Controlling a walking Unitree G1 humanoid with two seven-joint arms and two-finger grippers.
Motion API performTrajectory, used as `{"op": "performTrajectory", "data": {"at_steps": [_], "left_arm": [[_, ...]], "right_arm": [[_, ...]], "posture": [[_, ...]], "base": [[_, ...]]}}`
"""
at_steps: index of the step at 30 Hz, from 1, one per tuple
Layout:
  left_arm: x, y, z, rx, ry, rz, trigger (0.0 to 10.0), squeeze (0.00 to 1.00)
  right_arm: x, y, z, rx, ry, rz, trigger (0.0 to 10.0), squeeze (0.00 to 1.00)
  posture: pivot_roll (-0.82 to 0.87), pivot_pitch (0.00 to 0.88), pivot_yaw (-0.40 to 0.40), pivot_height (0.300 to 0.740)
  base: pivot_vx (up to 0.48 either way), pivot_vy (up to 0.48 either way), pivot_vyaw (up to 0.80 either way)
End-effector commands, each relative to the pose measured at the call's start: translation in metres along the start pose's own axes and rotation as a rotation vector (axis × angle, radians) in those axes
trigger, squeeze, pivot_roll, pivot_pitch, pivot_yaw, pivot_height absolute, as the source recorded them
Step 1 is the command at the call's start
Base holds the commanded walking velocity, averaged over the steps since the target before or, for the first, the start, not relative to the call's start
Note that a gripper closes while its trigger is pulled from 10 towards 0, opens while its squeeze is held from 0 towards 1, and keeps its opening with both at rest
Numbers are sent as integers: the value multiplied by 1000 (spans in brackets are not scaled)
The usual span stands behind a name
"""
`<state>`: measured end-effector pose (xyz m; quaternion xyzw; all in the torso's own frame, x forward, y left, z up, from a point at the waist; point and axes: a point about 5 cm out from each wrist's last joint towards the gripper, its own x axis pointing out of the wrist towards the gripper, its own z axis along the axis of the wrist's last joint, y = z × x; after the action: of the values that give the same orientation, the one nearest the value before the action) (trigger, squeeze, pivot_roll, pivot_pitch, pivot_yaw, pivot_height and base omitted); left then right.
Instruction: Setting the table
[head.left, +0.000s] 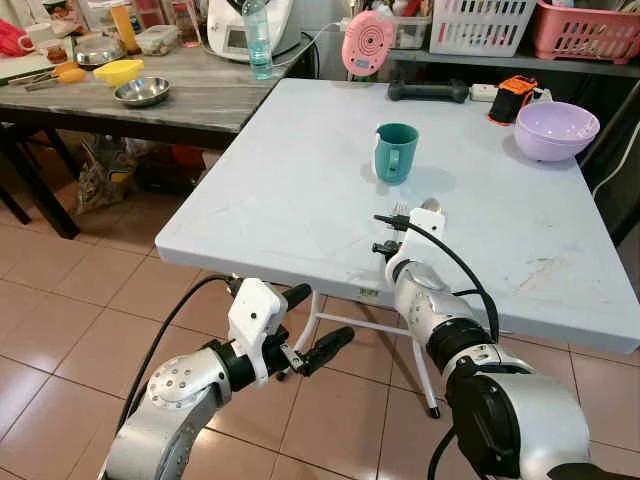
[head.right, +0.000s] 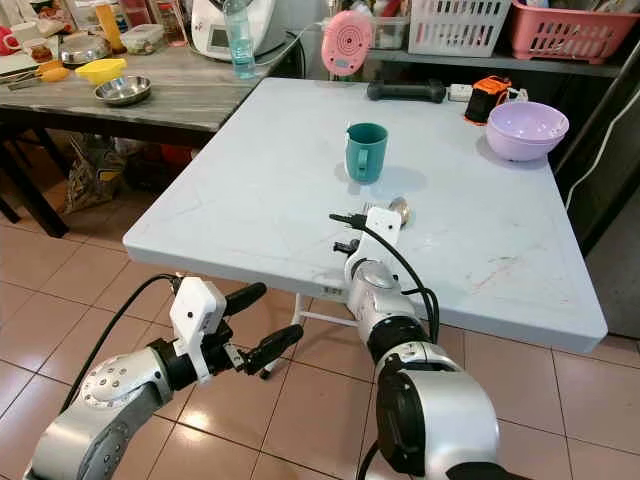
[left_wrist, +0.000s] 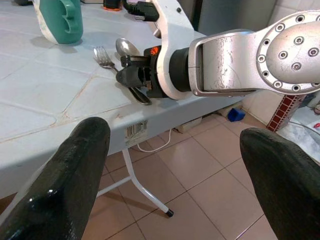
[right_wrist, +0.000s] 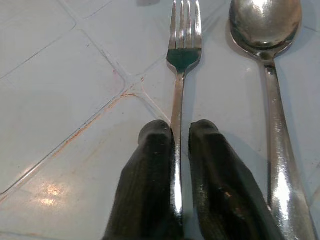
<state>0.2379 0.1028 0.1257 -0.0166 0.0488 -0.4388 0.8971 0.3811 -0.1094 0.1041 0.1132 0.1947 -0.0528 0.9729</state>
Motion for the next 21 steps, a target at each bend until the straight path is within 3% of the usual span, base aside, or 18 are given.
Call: {"op": "performTrajectory", "data": {"at_steps": [1, 12, 21], "left_arm": [[-1, 0, -4, -2, 23, -1, 10000, 0], [-1, 0, -4, 1, 23, 3, 10000, 0], [4, 9, 1, 23, -23, 76, 10000, 0]], "right_arm": [[0, -6, -9, 17, 42, -23, 0, 0], [0, -11, -13, 33, 51, -27, 0, 0], [-2, -2, 13, -60, -143, 55, 0, 0]], "posture": [[40, 36, 20, 740], [40, 33, 18, 740], [23, 24, 9, 740]], "base": [[0, 0, 0], [0, 0, 0], [0, 0, 0]]}}
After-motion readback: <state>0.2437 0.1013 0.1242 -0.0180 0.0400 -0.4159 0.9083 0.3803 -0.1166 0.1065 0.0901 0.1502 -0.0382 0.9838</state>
